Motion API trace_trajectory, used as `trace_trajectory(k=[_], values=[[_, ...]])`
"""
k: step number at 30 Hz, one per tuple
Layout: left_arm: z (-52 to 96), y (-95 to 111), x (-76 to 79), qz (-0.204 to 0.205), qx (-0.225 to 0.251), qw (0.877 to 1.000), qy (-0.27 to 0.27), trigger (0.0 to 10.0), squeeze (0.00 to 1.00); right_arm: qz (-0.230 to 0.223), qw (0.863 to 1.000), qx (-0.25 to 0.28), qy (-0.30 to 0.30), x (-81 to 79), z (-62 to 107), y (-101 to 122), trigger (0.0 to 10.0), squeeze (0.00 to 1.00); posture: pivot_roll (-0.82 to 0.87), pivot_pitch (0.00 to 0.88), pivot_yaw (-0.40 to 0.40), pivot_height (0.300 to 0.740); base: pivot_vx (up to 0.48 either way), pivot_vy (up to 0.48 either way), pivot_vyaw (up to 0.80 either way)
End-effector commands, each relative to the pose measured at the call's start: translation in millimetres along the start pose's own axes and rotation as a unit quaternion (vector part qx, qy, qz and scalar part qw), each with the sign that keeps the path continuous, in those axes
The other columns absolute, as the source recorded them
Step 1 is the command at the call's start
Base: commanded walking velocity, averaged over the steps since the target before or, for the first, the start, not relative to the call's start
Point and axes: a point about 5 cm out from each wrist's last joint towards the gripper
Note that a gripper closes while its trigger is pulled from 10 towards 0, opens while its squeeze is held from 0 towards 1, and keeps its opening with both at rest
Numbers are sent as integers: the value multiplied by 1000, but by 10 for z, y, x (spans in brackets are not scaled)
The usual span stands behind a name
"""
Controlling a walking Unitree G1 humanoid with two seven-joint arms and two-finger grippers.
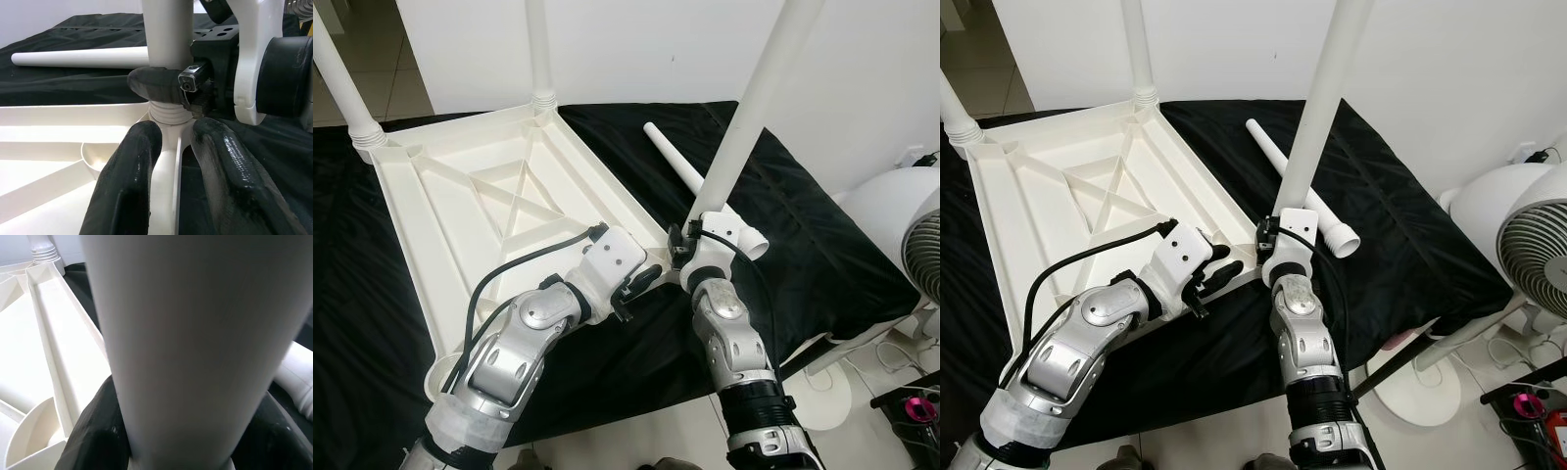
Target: Building children table
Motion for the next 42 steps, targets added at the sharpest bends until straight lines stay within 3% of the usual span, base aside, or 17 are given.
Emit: trace_trajectory(k=[1, 14, 15, 20, 27, 36, 37, 38, 42], values=[[0, 4, 21, 0, -2, 1000, 0, 10000, 0, 2, 1000, -4, -3, 17, 27, -15, 10000, 1000, 0, 0, -58, 740, 0, 0, 0], [-5, 12, 9, -2, 0, 1000, 2, 10000, 0, 14, 998, 21, 53, 212, 63, 50, 10000, 1000, -2, 0, -61, 740, 0, 0, 0], [-6, 13, 6, -3, 1, 1000, 2, 10000, 0, 20, 996, 24, 87, 241, 62, 37, 10000, 0, -4, 0, -59, 740, 0, 0, 0], [-27, 18, 5, -5, 2, 1000, -1, 10000, 0, 73, 978, 39, 189, 368, 6, 30, 10000, 0, -9, 0, -55, 740, 0, 0, 0], [-45, 32, -8, -8, 4, 1000, -1, 10000, 0, 114, 954, 46, 273, 363, -88, 32, 10000, 0, -11, 0, -51, 740, 0, 0, 0], [-61, 47, 2, -12, 6, 1000, -4, 10000, 0, 144, 942, 30, 302, 357, -260, 13, 10000, 0, 8, 0, -64, 740, 0, 0, 0], [-57, 45, 1, -12, 6, 1000, -1, 10000, 0, 142, 941, 22, 305, 371, -270, -18, 784, 0, 13, 0, -68, 740, 0, 0, 0], [-52, 44, -2, -11, 6, 1000, 2, 10000, 0, 144, 941, 16, 307, 386, -272, -45, 0, 0, 15, 0, -72, 740, 0, 0, 0], [-45, 44, -12, -10, 8, 1000, 7, 10000, 0, 148, 941, 4, 305, 429, -270, -110, 0, 0, 18, 0, -76, 740, 0, 0, 0]])
Point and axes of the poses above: a point about 5 cm out from each wrist's last joint towards the gripper, its own z axis pointing back from the gripper into the wrist, its own y axis along the axis of the wrist's last joint, x = y × z, and after that the axes turned 8 degrees about z, right-handed
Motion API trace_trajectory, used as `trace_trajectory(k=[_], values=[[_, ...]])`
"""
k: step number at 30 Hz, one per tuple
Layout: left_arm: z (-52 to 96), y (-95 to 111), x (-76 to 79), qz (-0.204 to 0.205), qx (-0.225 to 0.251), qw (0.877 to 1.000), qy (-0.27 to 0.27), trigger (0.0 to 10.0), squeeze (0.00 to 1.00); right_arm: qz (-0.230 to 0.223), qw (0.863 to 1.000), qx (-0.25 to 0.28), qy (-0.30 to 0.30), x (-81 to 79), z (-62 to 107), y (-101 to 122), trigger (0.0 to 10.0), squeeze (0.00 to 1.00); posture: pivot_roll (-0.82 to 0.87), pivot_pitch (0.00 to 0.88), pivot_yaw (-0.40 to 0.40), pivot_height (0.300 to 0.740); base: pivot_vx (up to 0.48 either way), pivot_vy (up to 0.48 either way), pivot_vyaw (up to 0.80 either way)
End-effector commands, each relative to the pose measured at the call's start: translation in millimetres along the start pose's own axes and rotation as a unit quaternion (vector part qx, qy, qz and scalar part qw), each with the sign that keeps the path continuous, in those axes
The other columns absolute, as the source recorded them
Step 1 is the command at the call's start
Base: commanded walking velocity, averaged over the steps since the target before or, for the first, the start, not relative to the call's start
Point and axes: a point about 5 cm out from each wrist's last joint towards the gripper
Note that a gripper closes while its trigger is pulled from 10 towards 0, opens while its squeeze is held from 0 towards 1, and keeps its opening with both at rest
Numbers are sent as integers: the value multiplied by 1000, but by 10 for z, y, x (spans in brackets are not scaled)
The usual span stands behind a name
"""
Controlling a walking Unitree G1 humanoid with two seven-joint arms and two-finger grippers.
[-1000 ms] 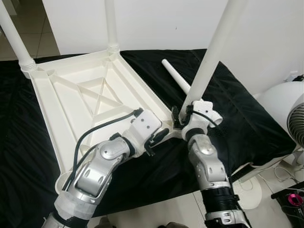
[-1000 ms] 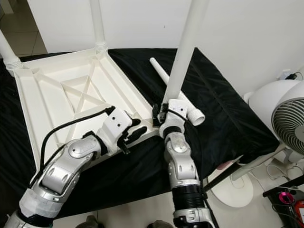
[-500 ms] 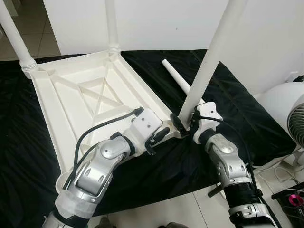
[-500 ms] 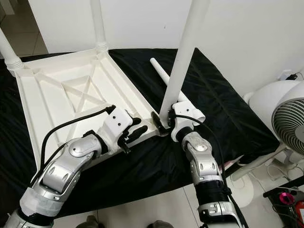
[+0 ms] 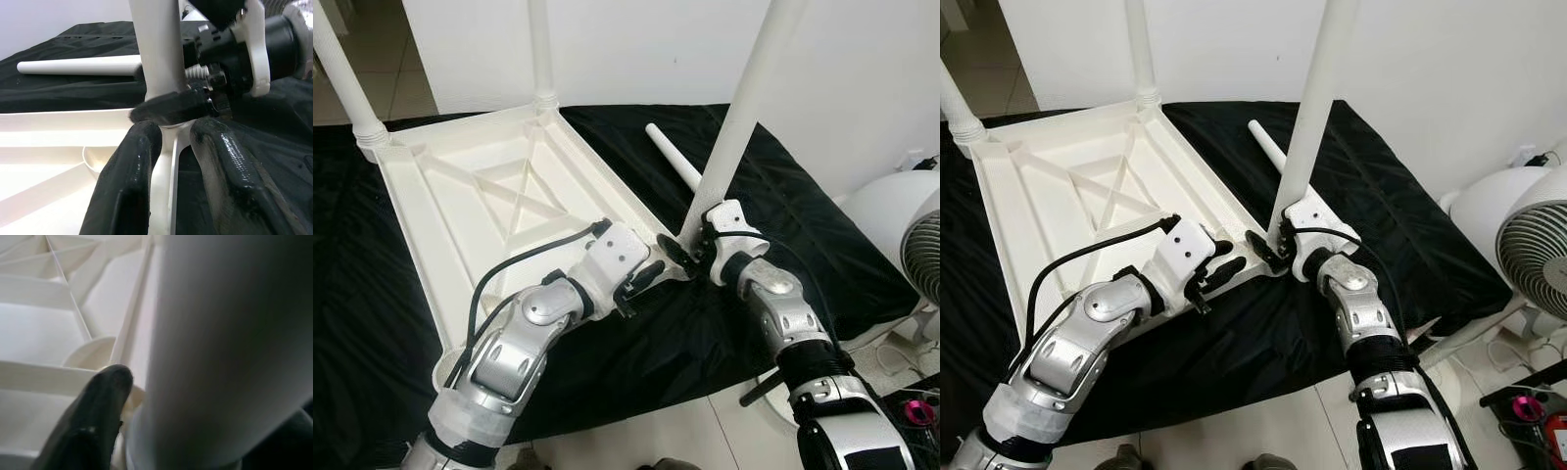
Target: Building children table
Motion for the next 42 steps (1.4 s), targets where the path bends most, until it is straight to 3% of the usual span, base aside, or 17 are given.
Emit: trace_trajectory(k=[1, 8, 9, 10, 19, 21, 30, 32, 34, 36, 38, 42], values=[[-13, 4, -7, -2, 2, 1000, 12, 10000, 0, -2, 1000, -14, 12, -32, 1, -63, 0, 0, 18, 0, -79, 740, 0, 0, 0], [-22, 6, 11, 0, 4, 1000, 11, 10000, 0, -14, 999, -20, 20, -61, 44, -164, 0, 0, 11, 0, -79, 740, 0, 0, 0], [-24, 7, 12, 0, 4, 1000, 10, 10000, 0, -15, 999, -22, 19, -71, 49, -180, 2235, 0, 9, 0, -78, 740, 0, 0, 0], [-25, 7, 10, 0, 4, 1000, 9, 10000, 0, -22, 999, -19, 15, -87, 49, -187, 10000, 0, 7, 0, -78, 740, 0, 0, 0], [-30, -10, 33, 1, 2, 1000, 3, 10000, 0, -55, 997, -17, -58, -152, 6, -175, 10000, 0, 3, 0, -69, 740, 0, 0, 0], [-38, -12, 52, 1, 1, 1000, -2, 10000, 0, -90, 987, -37, -131, -139, -27, -179, 10000, 0, 0, 0, -63, 740, 0, 0, 0], [-34, -13, 46, 1, 0, 1000, -4, 10000, 0, -139, 967, -43, -209, -201, -58, -118, 10000, 0, 0, 0, -58, 740, 0, 0, 0], [-34, -17, 53, 1, -1, 1000, -6, 10000, 0, -158, 950, -42, -265, -329, -75, -58, 10000, 0, -1, 0, -56, 740, 0, 0, 0], [-34, -17, 53, 1, -1, 1000, -6, 10000, 0, -158, 950, -42, -265, -329, -75, -58, 10000, 0, -1, 0, -56, 740, 0, 0, 0], [-34, -18, 62, 2, -1, 1000, -8, 10000, 0, -175, 934, -41, -309, -461, -90, 0, 10000, 0, 2, 0, -59, 740, 0, 0, 0], [-31, -17, 65, 3, -1, 1000, -8, 10000, 0, -181, 935, -24, -305, -548, -138, 93, 10000, 0, 2, 0, -58, 740, 0, 0, 0], [-30, -17, 65, 3, -1, 1000, -8, 10000, 0, -178, 938, -11, -298, -524, -156, 146, 10000, 0, 2, 0, -58, 740, 0, 0, 0]])
Point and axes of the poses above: a point about 5 cm out from each wrist's last joint towards the gripper, its own z axis pointing back from the gripper into the wrist, its own y axis along the axis of the wrist's last joint, x = y × z, and after that the axes turned 8 degrees about z, right-handed
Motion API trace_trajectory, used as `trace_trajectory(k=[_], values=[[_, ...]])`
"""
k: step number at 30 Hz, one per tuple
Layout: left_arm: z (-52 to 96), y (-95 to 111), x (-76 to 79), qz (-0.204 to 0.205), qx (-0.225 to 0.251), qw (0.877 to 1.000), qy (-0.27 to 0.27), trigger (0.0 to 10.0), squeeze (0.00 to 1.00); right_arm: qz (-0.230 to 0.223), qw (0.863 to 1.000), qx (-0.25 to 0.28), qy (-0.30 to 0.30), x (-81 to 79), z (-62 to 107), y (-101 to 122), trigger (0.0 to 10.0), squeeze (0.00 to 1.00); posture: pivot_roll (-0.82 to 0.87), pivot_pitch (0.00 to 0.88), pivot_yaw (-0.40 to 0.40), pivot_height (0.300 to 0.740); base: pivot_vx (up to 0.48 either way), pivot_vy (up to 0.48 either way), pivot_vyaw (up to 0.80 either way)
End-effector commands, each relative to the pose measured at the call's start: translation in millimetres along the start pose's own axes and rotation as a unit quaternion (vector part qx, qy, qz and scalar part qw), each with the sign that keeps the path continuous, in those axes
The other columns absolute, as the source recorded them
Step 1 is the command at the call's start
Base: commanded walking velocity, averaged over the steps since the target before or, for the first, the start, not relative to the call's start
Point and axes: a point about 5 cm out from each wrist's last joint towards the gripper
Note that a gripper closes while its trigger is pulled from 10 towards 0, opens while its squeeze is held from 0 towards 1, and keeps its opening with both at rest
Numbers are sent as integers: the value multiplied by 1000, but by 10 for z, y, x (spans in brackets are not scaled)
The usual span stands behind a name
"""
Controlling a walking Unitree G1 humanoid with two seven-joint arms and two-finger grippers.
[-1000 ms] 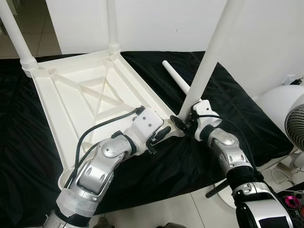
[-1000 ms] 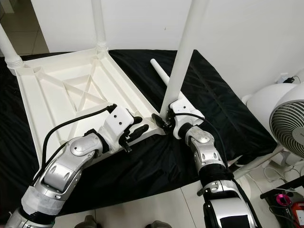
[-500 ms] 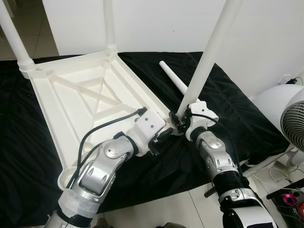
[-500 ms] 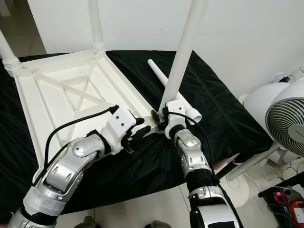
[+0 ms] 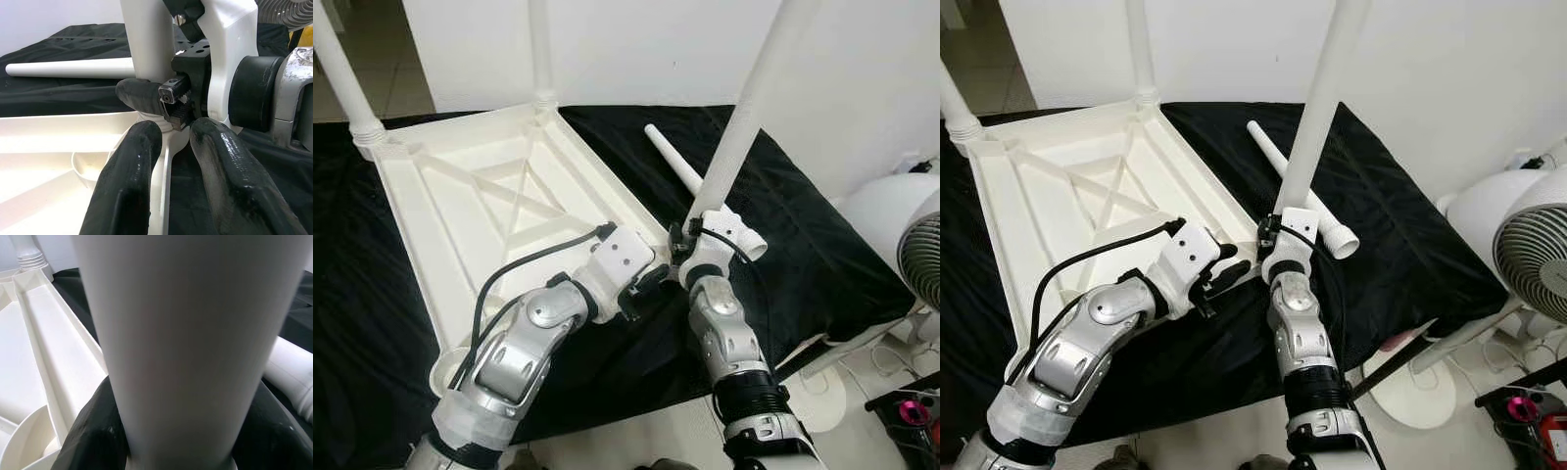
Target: Building children table
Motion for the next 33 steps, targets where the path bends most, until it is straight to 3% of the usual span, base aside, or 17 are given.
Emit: trace_trajectory(k=[1, 6, 7, 8, 15, 19, 20, 22, 23, 24, 25, 28, 30, 33], values=[[-7, -10, 15, 0, -2, 1000, 0, 10000, 0, -11, 1000, -13, 4, -34, 1, -19, 10000, 0, 2, 0, -58, 740, 0, 0, 0], [-8, 0, -2, -2, -2, 1000, 2, 10000, 0, -8, 1000, -11, 4, 2, -14, 2, 10000, 0, 7, 0, -58, 740, 0, 0, 0], [-8, 0, -4, -3, -2, 1000, 2, 10000, 0, -8, 1000, -10, 6, 1, -12, 8, 10000, 949, 7, 0, -58, 740, 0, 0, 0], [-7, -2, 0, -3, -2, 1000, 3, 10000, 0, -13, 1000, -3, 14, -10, 4, 31, 10000, 1000, 6, 0, -59, 740, 0, 0, 0], [-14, -1, 8, -2, -1, 1000, 3, 10000, 0, -15, 999, 21, 33, 33, 47, 88, 10000, 1000, 2, 0, -62, 740, 0, 0, 0], [-18, 8, -2, -2, 1, 1000, 4, 10000, 0, -2, 997, 26, 79, 173, 40, 71, 10000, 1000, -2, 0, -59, 740, 0, 0, 0], [-19, 12, -6, -3, 2, 1000, 4, 10000, 0, 5, 993, 22, 117, 203, 36, 49, 10000, 118, -2, 0, -58, 740, 0, 0, 0], [-21, 14, -11, -3, 2, 1000, 5, 10000, 0, 9, 989, 19, 143, 225, 34, 34, 10000, 118, -3, 0, -58, 740, 0, 0, 0], [-24, 19, -17, -4, 3, 1000, 5, 10000, 0, 20, 984, 22, 177, 242, 36, 29, 10000, 0, -8, 0, -54, 740, 0, 0, 0], [-24, 19, -17, -4, 3, 1000, 5, 10000, 0, 20, 984, 22, 177, 242, 36, 29, 10000, 0, -8, 0, -54, 740, 0, 0, 0], [-27, 22, -25, -3, 3, 1000, 5, 10000, 0, 65, 966, 24, 250, 287, 41, 9, 10000, 0, -14, 0, -46, 740, 0, 0, 0], [-29, 21, -28, -3, 3, 1000, 5, 10000, 0, 87, 957, 27, 274, 305, 44, 5, 10000, 0, -14, 0, -46, 740, 0, 0, 0], [-38, 34, -31, -2, 4, 1000, 5, 10000, 0, 113, 940, 17, 321, 383, 9, -3, 10000, 0, -12, 0, -44, 740, 0, 0, 0], [-42, 41, -37, -3, 5, 1000, 6, 10000, 0, 124, 935, 15, 333, 429, -23, 5, 10000, 0, -9, 0, -46, 740, 0, 0, 0]])
Point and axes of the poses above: a point about 5 cm out from each wrist's last joint towards the gripper, its own z axis pointing back from the gripper into the wrist, its own y axis along the axis of the wrist's last joint, x = y × z, and after that the axes turned 8 degrees about z, right-handed
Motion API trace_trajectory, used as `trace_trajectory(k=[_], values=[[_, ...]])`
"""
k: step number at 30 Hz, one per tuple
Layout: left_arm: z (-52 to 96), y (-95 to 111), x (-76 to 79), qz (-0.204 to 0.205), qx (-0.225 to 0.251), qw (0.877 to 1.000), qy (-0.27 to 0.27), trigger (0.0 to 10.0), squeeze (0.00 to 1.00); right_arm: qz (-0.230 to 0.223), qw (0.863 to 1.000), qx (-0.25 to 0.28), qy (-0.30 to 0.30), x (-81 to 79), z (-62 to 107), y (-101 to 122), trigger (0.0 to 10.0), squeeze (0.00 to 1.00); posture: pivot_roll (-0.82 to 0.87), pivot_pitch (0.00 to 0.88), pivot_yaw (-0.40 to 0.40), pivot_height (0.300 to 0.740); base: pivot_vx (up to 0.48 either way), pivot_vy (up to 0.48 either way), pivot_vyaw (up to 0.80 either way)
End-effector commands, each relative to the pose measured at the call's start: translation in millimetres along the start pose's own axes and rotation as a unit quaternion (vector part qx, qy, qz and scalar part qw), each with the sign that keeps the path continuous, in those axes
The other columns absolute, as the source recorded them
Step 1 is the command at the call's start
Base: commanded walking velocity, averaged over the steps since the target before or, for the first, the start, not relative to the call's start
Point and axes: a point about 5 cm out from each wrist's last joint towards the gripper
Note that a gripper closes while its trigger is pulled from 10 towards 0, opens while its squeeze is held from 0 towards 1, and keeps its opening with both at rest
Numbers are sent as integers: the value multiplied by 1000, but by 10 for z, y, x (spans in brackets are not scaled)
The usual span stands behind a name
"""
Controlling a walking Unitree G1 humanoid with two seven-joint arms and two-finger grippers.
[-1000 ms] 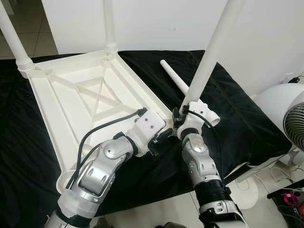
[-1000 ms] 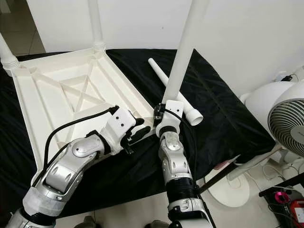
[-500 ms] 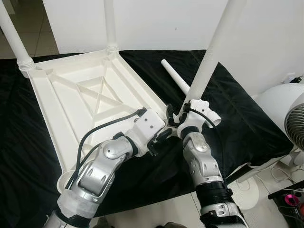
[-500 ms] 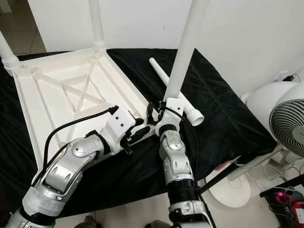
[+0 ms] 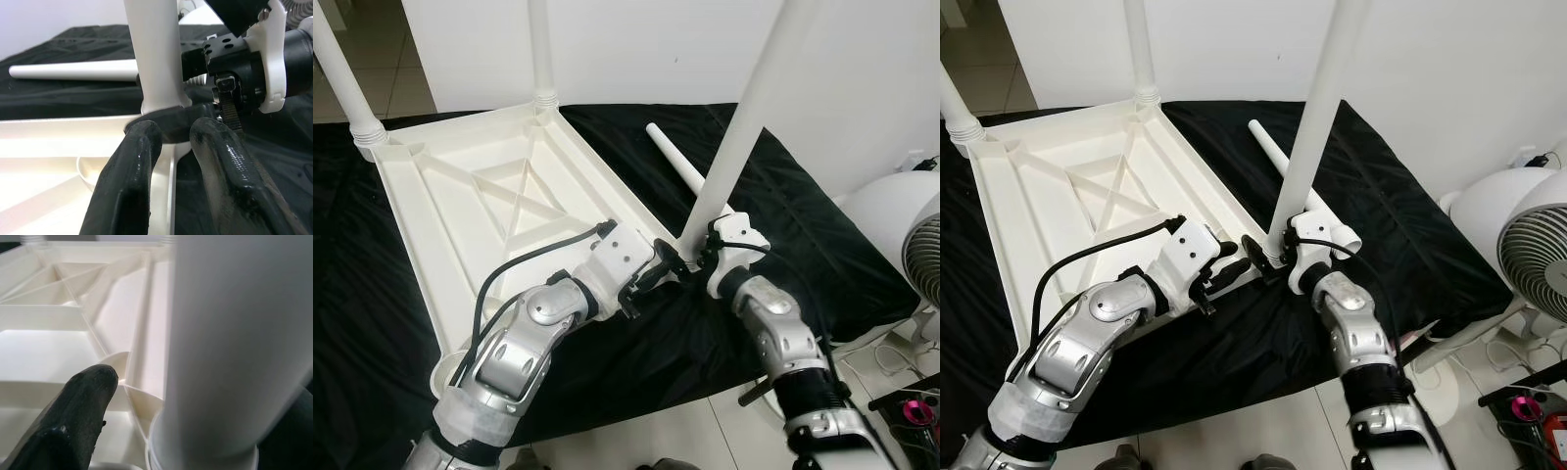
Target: Building children table
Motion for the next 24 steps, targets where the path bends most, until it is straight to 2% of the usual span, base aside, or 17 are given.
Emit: trace_trajectory(k=[1, 3, 8, 14, 15, 16, 24], values=[[-12, -12, -16, 1, -2, 1000, 6, 10000, 0, 9, 1000, -8, 20, -14, -6, -30, 10000, 0, -9, 0, -46, 740, 0, 0, 0], [-9, -3, -34, 2, -2, 1000, 12, 10000, 0, 31, 999, -23, 32, 100, -25, -53, 10000, 0, 2, 0, -53, 740, 0, 0, 0], [4, -1, -43, 6, -3, 1000, 16, 10000, 0, 51, 997, -38, 38, 206, -68, -70, 10000, 0, 6, 0, -53, 740, 0, 0, 0], [6, -1, -45, 6, -3, 1000, 17, 10000, 0, 56, 996, -48, 54, 229, -98, -84, 10000, 0, 6, 0, -55, 740, 0, 0, 0], [4, -1, -49, 6, -4, 1000, 18, 10000, 0, 57, 995, -52, 57, 235, -113, -92, 4471, 0, 7, 0, -57, 740, 0, 0, 0], [1, 1, -53, 7, -3, 1000, 20, 10000, 0, 57, 995, -53, 65, 237, -124, -98, 0, 0, 9, 0, -62, 740, 0, 0, 0], [3, -4, -51, 12, -3, 1000, 25, 10000, 0, 44, 994, -59, 83, 218, -103, -205, 0, 0, 10, 0, -68, 740, 0, 0, 0]])
Point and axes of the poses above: a point about 5 cm out from each wrist's last joint towards the gripper, its own z axis pointing back from the gripper into the wrist, its own y axis along the axis of the wrist's last joint, x = y × z, and after that the axes turned 8 degrees about z, right-handed
